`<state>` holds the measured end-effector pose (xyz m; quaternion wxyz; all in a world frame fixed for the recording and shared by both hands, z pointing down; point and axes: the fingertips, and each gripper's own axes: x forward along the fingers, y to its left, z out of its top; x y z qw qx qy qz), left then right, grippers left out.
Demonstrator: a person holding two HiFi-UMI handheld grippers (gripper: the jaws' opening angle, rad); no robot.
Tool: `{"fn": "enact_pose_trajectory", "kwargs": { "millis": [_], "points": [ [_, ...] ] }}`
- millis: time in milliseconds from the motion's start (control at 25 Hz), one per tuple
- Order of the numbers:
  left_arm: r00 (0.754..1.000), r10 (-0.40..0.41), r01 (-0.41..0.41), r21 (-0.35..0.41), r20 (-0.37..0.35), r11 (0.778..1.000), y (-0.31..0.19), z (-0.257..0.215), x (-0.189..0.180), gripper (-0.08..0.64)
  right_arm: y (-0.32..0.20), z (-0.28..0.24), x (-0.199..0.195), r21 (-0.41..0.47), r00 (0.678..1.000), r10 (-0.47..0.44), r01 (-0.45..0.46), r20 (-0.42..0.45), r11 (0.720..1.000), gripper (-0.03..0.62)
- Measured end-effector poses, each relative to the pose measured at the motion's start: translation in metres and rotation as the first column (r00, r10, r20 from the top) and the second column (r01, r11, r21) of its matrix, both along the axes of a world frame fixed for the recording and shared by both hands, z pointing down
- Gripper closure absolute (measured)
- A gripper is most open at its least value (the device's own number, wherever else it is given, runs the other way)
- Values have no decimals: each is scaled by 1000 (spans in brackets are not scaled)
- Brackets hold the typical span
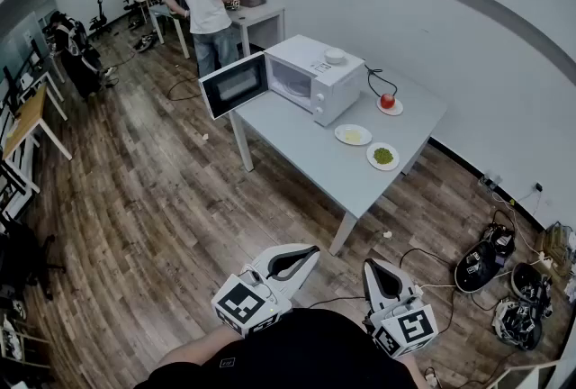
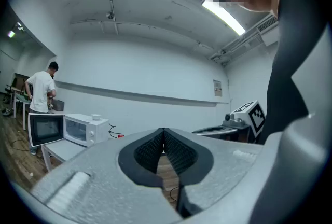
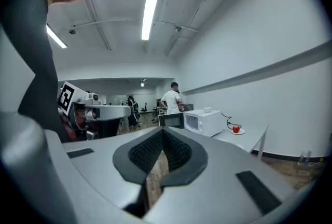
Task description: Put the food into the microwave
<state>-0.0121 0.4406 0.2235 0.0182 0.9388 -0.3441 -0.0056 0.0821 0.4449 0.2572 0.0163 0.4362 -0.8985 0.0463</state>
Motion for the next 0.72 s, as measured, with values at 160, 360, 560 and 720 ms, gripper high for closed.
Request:
{"fn": "enact_pose_trajectory", "kwargs": {
  "millis": [160,360,560,720],
  "points": [
    [1000,6,-6,-3,-7,1000,1,-1,1,551,-1,-2,0,4,1000,8,-8,-1,1000,578],
    [1000,15,-15,-6,6,1000,9,2,4,551,7,-2,7,8,999,37,-37,-7,999,578],
    [1000,5,-5,-30,-10,1000,10,7,19,551,21,4,39,-2,993,108,-109,-41,994,578],
    [999,-42,42,-3,7,999,1,-2,30,551,30,17,78,-17,983,168,-170,-75,985,577]
  ]
}}
